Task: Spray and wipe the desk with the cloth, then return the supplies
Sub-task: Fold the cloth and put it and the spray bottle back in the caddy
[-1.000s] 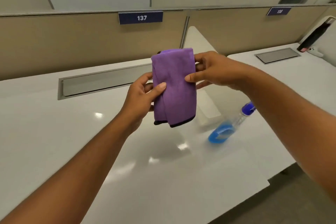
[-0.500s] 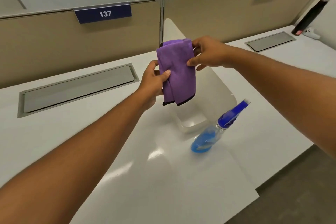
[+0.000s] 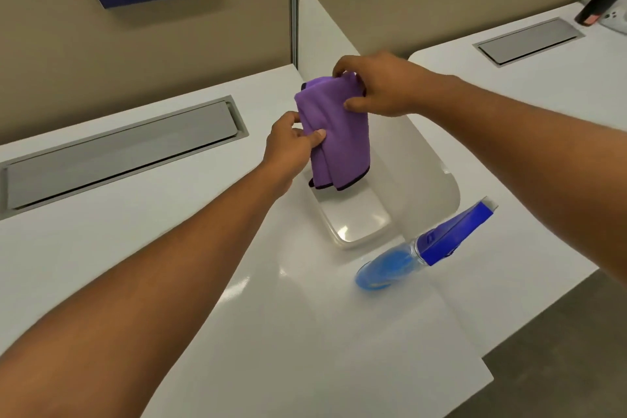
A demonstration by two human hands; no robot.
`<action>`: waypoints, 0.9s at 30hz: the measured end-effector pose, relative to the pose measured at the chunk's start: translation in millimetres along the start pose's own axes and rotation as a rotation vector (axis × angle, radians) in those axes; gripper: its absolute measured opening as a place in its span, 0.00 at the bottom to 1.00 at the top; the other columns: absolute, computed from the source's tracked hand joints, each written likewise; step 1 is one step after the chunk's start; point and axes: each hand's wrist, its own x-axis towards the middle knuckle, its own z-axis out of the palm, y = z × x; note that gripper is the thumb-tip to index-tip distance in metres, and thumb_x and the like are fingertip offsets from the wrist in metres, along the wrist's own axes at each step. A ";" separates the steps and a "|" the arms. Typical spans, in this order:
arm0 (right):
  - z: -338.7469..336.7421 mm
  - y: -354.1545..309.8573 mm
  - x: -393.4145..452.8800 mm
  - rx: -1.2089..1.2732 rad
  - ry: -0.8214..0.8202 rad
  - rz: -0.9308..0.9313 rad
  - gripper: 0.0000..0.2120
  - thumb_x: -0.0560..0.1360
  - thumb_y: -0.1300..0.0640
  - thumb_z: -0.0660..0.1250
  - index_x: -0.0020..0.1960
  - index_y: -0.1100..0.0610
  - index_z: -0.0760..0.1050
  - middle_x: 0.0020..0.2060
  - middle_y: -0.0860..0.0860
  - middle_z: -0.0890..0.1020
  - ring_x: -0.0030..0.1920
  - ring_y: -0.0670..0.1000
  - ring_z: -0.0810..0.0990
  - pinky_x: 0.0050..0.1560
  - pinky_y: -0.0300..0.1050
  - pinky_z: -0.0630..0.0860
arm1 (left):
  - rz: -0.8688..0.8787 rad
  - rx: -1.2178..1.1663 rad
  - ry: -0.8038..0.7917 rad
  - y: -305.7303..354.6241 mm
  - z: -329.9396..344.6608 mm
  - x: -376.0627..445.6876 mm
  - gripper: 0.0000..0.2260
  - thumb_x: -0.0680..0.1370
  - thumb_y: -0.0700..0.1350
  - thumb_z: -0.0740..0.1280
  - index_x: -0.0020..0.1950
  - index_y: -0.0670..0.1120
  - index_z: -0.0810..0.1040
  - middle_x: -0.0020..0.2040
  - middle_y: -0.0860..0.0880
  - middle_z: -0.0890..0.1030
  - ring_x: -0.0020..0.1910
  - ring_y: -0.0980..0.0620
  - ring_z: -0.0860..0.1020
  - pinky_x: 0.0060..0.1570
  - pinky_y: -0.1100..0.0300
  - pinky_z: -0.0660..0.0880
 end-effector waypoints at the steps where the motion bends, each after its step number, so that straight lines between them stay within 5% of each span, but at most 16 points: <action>1: 3.2 -0.1 1.4 -0.055 -0.016 -0.024 0.25 0.77 0.52 0.72 0.72 0.52 0.72 0.48 0.52 0.78 0.46 0.55 0.75 0.46 0.47 0.74 | 0.022 0.076 0.004 -3.2 -1.8 0.2 0.21 0.82 0.46 0.75 0.74 0.45 0.75 0.66 0.43 0.84 0.63 0.43 0.84 0.65 0.47 0.82; 7: 13.6 -9.8 10.6 -0.272 -0.132 -0.080 0.24 0.76 0.51 0.75 0.69 0.53 0.73 0.56 0.60 0.82 0.50 0.62 0.81 0.47 0.54 0.79 | 0.115 0.355 -0.007 -15.7 -14.9 -0.5 0.23 0.79 0.53 0.77 0.71 0.45 0.80 0.61 0.45 0.86 0.61 0.42 0.83 0.70 0.38 0.77; 15: 22.9 -22.6 12.0 -0.335 -0.139 0.055 0.17 0.78 0.63 0.71 0.67 0.57 0.79 0.57 0.61 0.81 0.49 0.62 0.82 0.46 0.52 0.78 | 0.182 0.473 0.074 -32.7 -11.2 8.5 0.22 0.80 0.51 0.78 0.71 0.43 0.81 0.68 0.41 0.76 0.67 0.41 0.77 0.64 0.50 0.77; 20: -18.4 -19.5 -12.5 0.198 -0.215 0.120 0.24 0.81 0.64 0.70 0.75 0.53 0.73 0.52 0.55 0.87 0.39 0.54 0.90 0.41 0.51 0.88 | 0.143 0.416 0.083 -31.5 -10.8 10.7 0.20 0.79 0.46 0.78 0.69 0.44 0.82 0.65 0.43 0.83 0.59 0.42 0.83 0.59 0.52 0.80; 27: -57.8 -4.6 -157.8 0.792 0.234 0.336 0.08 0.80 0.65 0.72 0.58 0.59 0.82 0.44 0.59 0.88 0.40 0.58 0.89 0.37 0.46 0.86 | 0.079 0.215 0.090 -41.8 -13.4 -3.8 0.29 0.79 0.45 0.79 0.79 0.45 0.76 0.72 0.44 0.80 0.67 0.44 0.82 0.66 0.52 0.79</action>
